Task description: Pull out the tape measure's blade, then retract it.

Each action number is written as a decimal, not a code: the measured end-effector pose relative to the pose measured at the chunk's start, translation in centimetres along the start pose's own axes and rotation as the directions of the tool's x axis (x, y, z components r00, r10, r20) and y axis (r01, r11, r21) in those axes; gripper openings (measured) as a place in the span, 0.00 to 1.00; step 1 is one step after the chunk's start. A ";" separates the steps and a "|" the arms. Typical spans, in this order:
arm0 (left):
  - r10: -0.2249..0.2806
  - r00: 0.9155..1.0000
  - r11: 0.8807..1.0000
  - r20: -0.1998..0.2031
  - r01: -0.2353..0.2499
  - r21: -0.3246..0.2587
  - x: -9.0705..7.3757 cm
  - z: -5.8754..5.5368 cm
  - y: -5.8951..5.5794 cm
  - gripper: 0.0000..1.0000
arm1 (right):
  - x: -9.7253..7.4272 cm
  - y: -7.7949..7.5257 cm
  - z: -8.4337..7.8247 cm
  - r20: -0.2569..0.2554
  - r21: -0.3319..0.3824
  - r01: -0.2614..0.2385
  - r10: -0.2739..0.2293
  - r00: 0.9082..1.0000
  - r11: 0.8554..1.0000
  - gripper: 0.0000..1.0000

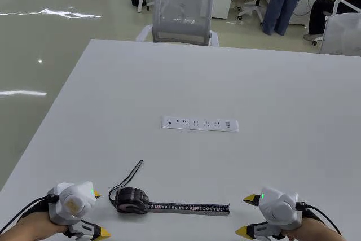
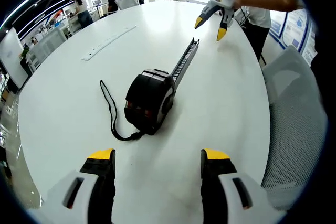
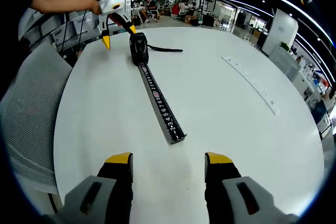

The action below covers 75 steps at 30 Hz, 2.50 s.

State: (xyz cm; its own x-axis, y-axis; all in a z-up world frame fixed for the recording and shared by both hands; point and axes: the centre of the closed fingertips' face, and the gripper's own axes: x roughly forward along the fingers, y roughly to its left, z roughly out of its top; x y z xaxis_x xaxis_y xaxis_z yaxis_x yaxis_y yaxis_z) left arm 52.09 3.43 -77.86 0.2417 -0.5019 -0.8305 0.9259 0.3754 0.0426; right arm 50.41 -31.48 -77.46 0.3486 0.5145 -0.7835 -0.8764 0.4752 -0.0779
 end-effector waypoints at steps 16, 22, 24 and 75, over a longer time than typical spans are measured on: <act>0.101 0.993 0.988 0.064 -0.092 -0.127 -1.6 0.8 -1.0 0.77 | -2.4 1.1 -0.8 0.019 0.131 0.084 -0.087 0.996 0.988 0.72; 0.125 0.989 0.980 0.076 -0.111 -0.163 -1.8 0.8 -2.1 0.79 | -2.9 1.1 -1.0 0.022 0.221 0.127 -0.135 0.991 0.967 0.77; 0.142 0.986 0.974 0.087 -0.123 -0.188 -2.0 1.0 -2.3 0.80 | -3.1 1.3 -0.9 0.031 0.228 0.133 -0.144 0.989 0.965 0.78; 0.451 0.871 0.813 0.196 -0.311 -0.492 -4.2 4.6 -6.5 0.97 | -4.3 5.7 2.4 0.061 0.412 0.302 -0.357 0.932 0.860 0.98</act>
State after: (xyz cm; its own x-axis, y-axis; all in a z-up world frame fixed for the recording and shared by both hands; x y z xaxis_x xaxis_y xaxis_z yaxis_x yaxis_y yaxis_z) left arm 46.41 -0.50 -72.10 0.6847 -0.4204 -0.5953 0.5352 0.8445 0.0192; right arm 44.71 -29.20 -73.07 0.6580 0.3532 -0.6650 -0.5113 0.8579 -0.0502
